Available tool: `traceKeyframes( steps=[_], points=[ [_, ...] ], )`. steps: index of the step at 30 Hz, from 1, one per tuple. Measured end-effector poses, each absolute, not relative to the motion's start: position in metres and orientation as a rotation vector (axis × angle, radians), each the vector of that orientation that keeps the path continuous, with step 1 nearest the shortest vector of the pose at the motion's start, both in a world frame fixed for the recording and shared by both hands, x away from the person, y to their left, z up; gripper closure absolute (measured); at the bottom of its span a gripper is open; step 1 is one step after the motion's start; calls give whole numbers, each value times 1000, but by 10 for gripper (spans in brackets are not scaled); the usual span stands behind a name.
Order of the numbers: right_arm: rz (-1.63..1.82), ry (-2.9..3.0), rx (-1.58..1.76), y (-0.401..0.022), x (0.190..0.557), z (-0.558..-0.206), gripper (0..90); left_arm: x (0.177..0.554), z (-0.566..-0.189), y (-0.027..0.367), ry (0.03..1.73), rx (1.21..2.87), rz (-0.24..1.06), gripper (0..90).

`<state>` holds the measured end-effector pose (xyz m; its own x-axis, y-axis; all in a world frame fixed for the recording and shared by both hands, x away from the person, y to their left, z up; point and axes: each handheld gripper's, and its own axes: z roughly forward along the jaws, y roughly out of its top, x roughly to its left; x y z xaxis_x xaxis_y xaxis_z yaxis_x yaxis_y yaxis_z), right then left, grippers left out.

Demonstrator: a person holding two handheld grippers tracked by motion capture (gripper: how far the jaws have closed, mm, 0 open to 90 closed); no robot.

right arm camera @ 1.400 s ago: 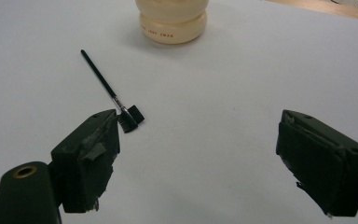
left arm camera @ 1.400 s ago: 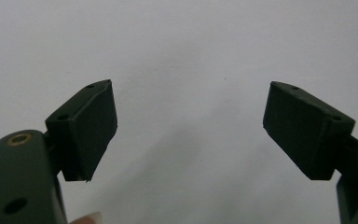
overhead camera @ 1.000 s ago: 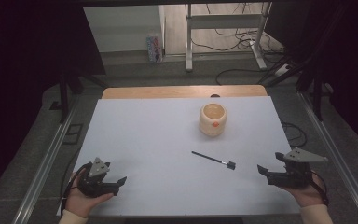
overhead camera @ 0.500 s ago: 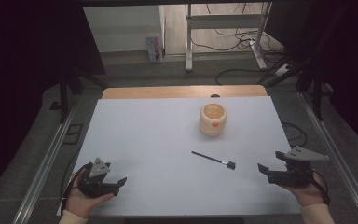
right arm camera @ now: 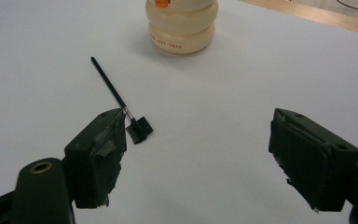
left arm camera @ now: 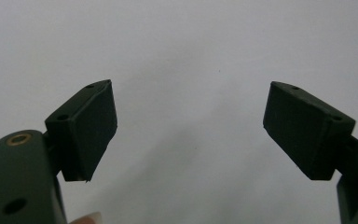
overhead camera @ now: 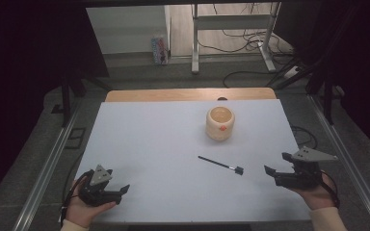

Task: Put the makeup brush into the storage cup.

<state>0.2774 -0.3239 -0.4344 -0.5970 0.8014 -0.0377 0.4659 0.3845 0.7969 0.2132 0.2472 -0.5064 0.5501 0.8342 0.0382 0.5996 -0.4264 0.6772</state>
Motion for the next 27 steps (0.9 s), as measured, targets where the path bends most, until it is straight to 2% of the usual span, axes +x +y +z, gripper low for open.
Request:
traceKeyframes(
  steps=[27],
  points=[
    [1025,2323,984,-289,293,-418,215,212,-509,250,1153,2182,496,182]
  ],
)
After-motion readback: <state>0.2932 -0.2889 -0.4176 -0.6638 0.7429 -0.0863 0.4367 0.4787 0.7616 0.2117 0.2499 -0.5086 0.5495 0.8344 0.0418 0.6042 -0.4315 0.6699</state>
